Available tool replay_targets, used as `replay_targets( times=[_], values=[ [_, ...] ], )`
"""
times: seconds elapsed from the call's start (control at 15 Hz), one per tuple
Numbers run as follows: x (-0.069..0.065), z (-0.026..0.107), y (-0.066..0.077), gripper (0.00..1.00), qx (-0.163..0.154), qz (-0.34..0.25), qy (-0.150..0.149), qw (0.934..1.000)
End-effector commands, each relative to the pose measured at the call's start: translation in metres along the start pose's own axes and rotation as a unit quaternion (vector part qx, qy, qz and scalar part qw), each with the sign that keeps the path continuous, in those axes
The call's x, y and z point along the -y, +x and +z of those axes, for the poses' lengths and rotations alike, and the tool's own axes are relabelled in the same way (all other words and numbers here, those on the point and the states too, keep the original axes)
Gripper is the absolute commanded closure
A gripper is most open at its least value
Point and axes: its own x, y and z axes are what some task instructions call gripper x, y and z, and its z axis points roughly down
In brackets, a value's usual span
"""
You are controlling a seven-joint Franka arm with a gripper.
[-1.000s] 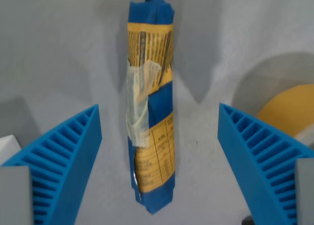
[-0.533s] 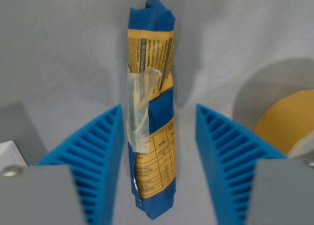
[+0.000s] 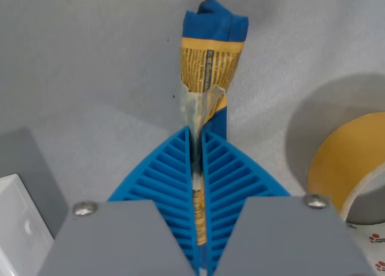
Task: Pick up the blue bag
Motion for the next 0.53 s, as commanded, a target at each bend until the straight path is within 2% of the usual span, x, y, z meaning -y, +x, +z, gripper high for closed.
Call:
replay_targets(
  times=[0.07,0.53],
  values=[
    [0.001,-0.002,-0.006,1.00,-0.041,0.008,0.026,0.9988],
    [-0.002,-0.037,-0.005,1.00,-0.022,0.007,0.020,0.9995]
  ],
)
